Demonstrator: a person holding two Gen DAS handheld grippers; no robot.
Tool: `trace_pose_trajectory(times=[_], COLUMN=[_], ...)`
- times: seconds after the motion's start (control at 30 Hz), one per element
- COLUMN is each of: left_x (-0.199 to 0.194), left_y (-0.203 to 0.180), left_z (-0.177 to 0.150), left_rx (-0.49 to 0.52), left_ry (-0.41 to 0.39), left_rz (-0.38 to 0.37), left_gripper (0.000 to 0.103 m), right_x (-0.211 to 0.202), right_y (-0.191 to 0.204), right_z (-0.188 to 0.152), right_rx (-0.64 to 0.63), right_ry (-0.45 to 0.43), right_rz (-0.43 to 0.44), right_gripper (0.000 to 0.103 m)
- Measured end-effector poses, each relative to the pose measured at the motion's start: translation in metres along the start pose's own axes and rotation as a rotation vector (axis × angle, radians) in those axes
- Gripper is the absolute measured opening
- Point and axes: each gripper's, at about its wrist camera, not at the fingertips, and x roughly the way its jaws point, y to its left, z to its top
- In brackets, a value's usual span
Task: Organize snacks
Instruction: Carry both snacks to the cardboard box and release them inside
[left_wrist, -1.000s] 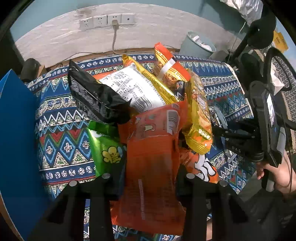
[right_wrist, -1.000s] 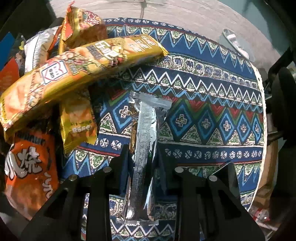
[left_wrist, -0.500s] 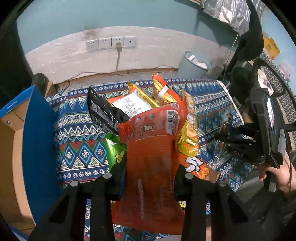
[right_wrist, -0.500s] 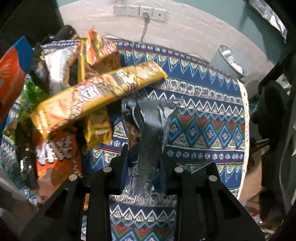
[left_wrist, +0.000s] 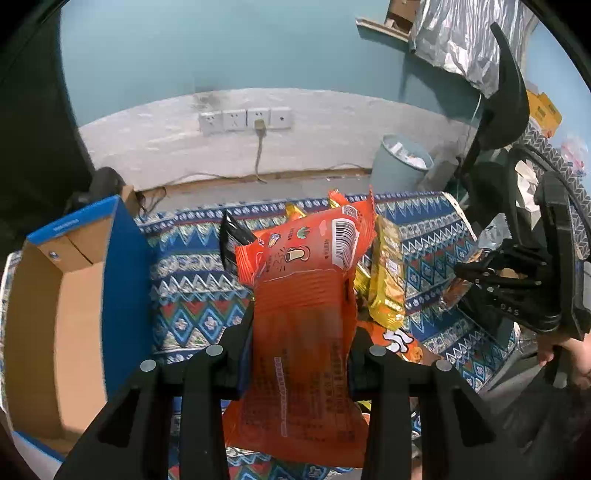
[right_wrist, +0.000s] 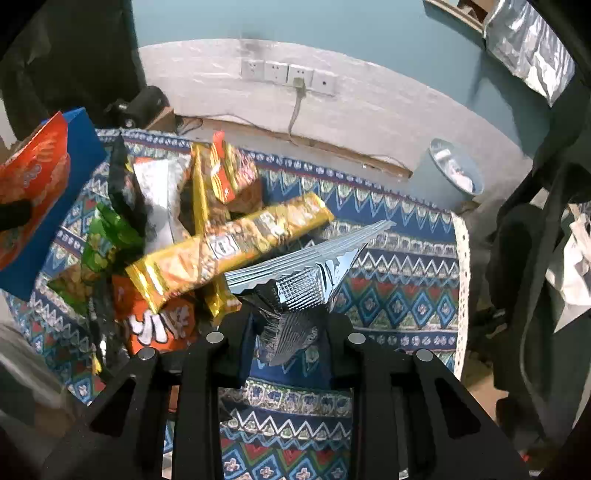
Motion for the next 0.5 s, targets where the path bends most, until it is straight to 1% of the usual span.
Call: trace_pose_trajectory(times=[0.17,0.3,0.5], left_x=[-0.016,-0.026,-0.038], left_y=[0.003,0.008,0.019], left_z=[0.002,0.000,-0.002], left_rx=[0.018,0.018,0.013], left_ry=[-0.049,-0.070,-0.101], left_rz=[0.037,0.054,0.076], left_gripper=[0.038,0.038,0.038], right_x=[-0.016,-0.031,-0.050], right_y=[0.004,0.011,0.032], right_z=[0.011,0.021,0.036], right_rx=[-0.008,-0.021,-0.058], right_ry=[-0.041,-0.073,-0.119], right_rz=[0.012,0.034,0.075], right_gripper=[0.027,0.027,0.027])
